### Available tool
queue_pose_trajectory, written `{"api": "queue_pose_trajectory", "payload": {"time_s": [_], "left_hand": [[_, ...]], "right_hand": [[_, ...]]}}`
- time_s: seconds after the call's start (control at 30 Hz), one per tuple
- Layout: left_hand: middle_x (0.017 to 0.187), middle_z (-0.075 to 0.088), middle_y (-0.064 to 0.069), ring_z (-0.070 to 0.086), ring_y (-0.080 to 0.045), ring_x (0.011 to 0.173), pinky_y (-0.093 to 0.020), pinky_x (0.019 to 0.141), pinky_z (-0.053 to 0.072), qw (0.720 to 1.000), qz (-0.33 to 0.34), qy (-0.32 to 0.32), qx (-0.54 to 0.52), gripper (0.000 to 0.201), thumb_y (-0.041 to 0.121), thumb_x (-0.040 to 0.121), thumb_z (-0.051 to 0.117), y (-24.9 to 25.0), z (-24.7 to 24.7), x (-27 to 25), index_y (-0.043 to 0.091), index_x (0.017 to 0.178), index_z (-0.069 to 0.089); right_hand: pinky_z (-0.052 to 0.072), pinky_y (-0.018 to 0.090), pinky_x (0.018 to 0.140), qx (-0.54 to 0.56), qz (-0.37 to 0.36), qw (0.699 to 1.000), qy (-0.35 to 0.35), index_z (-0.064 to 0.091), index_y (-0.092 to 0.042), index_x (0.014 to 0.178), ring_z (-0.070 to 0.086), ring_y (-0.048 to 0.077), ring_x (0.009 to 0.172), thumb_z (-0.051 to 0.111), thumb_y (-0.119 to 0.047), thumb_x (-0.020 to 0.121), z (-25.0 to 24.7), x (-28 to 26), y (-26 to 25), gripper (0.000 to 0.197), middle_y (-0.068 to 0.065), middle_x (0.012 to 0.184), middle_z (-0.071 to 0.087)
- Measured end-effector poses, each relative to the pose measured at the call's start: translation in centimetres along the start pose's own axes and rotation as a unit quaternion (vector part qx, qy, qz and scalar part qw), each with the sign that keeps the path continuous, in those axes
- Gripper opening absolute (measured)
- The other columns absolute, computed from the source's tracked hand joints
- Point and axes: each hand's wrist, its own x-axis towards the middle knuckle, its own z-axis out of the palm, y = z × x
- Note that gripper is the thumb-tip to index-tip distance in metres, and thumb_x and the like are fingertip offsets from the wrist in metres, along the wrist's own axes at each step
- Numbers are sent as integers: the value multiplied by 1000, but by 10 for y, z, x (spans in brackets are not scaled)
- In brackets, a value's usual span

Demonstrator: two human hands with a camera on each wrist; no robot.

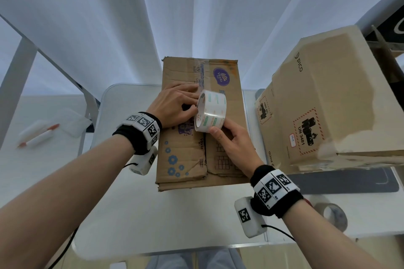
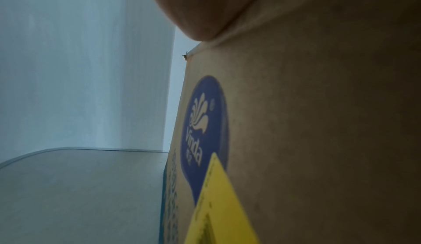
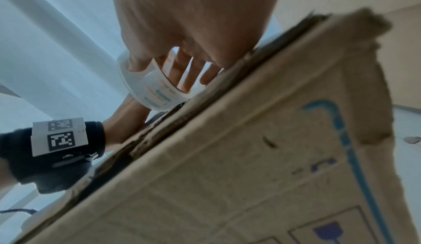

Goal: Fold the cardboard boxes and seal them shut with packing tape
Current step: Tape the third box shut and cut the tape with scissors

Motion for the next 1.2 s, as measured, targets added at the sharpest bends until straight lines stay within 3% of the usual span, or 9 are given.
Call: {"api": "queue_pose_trajectory", "payload": {"time_s": [0.13,0.33,0.53,0.6,0.67,0.83,0.93,1.03,1.2], "left_hand": [[128,61,21,48,-6,134,-27,101,44,999,-23,8,-32,41,52,93,42,3,-1,-1,37,121,68],[130,63,14,48,-6,134,-31,101,48,998,-54,2,-34,37,49,96,45,-2,-2,8,35,119,70],[142,56,5,47,-7,131,-35,117,29,989,-128,-45,-61,57,58,88,32,9,-6,25,32,122,70],[137,61,6,46,-2,123,-39,117,27,977,-174,-36,-121,59,62,84,36,20,-9,26,31,122,70],[123,63,12,48,-6,120,-45,109,38,966,-197,-24,-168,60,65,81,39,24,-8,24,36,128,63],[142,55,3,33,-26,142,-52,105,37,975,-189,-78,-84,67,63,86,22,23,-2,9,36,144,40],[151,47,5,29,-23,146,-45,114,26,982,-169,-68,-55,57,53,99,19,24,-2,9,33,147,41],[155,40,8,32,-11,145,-35,122,18,988,-131,-71,-32,66,61,97,8,20,1,10,35,148,42],[158,32,10,24,-18,149,-37,120,17,983,-154,-95,2,73,71,90,2,22,1,10,44,148,36]], "right_hand": [[52,34,97,-34,-11,999,2,63,-23,125,60,9,116,60,-32,96,1,0,6,31,-1,123,67],[53,39,97,-42,-13,999,7,63,-17,126,61,14,115,59,-33,96,0,9,11,35,3,122,67],[52,36,97,-29,-7,999,15,61,-11,130,62,16,114,57,-29,99,-8,20,13,36,3,121,67],[51,35,99,-20,-8,1000,18,60,-10,131,61,16,116,56,-27,100,-11,18,14,35,2,122,67],[49,35,101,-16,-7,1000,19,60,-10,131,60,15,118,55,-28,100,-12,16,13,36,1,123,67],[49,40,104,-21,4,1000,11,62,-12,131,59,15,120,57,-31,99,-8,18,10,37,1,125,67],[50,38,103,-21,5,1000,11,63,-12,131,60,14,118,58,-28,99,-8,16,9,35,1,124,67],[51,35,102,-18,3,1000,13,63,-12,130,61,13,117,58,-25,100,-7,12,7,34,0,123,68],[51,32,99,-6,-5,1000,18,62,-12,131,61,12,117,57,-24,100,-6,2,6,33,1,123,68]]}}
